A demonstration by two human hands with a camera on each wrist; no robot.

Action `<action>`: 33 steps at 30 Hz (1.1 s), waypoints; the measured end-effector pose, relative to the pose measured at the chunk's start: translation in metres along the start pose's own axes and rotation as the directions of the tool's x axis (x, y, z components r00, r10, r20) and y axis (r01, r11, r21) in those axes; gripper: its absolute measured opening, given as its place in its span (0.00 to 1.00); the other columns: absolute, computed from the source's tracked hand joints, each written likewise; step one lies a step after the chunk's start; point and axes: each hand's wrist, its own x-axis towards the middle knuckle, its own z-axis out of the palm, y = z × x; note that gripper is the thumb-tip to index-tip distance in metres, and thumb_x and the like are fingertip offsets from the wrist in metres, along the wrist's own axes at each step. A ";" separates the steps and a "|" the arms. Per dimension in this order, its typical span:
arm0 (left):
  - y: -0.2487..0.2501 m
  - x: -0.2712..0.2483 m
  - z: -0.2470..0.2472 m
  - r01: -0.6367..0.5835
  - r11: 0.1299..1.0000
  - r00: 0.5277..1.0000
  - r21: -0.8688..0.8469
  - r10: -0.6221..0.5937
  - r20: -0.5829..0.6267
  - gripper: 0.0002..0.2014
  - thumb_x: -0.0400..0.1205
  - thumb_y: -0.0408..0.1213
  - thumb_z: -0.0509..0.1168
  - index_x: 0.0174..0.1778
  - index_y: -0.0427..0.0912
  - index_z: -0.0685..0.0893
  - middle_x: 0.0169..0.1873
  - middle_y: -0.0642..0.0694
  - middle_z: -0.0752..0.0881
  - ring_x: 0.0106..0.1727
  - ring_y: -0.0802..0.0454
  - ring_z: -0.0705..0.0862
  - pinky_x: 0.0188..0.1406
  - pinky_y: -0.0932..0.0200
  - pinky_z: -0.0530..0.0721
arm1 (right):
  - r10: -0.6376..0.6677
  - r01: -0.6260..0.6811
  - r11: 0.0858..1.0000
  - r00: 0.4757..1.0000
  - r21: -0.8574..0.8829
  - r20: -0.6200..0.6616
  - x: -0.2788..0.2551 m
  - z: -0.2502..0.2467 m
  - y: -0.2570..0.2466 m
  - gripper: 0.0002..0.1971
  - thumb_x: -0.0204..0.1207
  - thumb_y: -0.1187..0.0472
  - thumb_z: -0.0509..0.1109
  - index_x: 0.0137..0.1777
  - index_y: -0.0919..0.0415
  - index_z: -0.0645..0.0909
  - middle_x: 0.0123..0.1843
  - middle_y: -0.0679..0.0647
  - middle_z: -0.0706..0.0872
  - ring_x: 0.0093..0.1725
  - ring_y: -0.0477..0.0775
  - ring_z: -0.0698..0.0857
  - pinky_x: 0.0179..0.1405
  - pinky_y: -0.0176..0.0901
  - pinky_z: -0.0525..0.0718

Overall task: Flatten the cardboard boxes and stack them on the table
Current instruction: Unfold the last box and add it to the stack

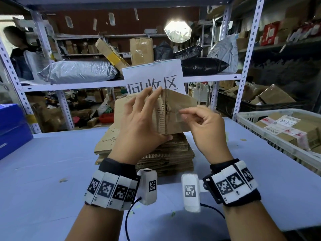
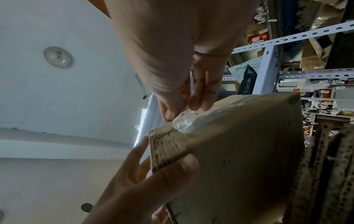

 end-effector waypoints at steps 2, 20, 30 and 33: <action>0.002 -0.001 0.000 0.004 1.000 1.000 -0.006 -0.004 -0.006 0.64 0.57 0.54 0.87 0.88 0.56 0.60 0.84 0.49 0.66 0.78 0.47 0.60 0.81 0.46 0.61 | 0.014 -0.015 0.999 1.000 -0.039 -0.026 -0.001 0.003 0.000 0.07 0.79 0.62 0.75 0.50 0.47 0.89 0.45 0.46 0.90 0.44 0.43 0.87 0.45 0.39 0.86; 0.012 -0.009 0.000 0.039 0.998 0.999 -0.057 -0.039 -0.008 0.61 0.59 0.50 0.88 0.88 0.51 0.64 0.83 0.46 0.67 0.76 0.48 0.60 0.77 0.52 0.59 | 0.199 -0.192 0.971 0.979 0.138 -0.033 -0.007 0.012 -0.004 0.08 0.79 0.65 0.75 0.43 0.50 0.83 0.35 0.46 0.88 0.34 0.51 0.88 0.36 0.51 0.87; 0.014 -0.011 0.000 -0.014 1.000 1.000 -0.005 0.014 0.002 0.59 0.59 0.57 0.86 0.87 0.52 0.66 0.82 0.46 0.69 0.77 0.40 0.64 0.78 0.53 0.61 | 0.327 -0.305 0.934 0.939 0.186 -0.106 -0.006 0.010 0.000 0.07 0.79 0.60 0.77 0.40 0.51 0.85 0.32 0.52 0.88 0.26 0.51 0.84 0.26 0.43 0.79; 0.014 -0.011 0.000 -0.023 1.000 1.000 0.007 0.023 -0.006 0.60 0.59 0.56 0.87 0.87 0.51 0.67 0.82 0.46 0.70 0.77 0.39 0.66 0.78 0.54 0.61 | 0.297 -0.285 0.953 0.944 0.099 -0.142 -0.007 0.012 0.002 0.04 0.79 0.57 0.76 0.42 0.52 0.87 0.37 0.50 0.90 0.35 0.52 0.88 0.35 0.50 0.87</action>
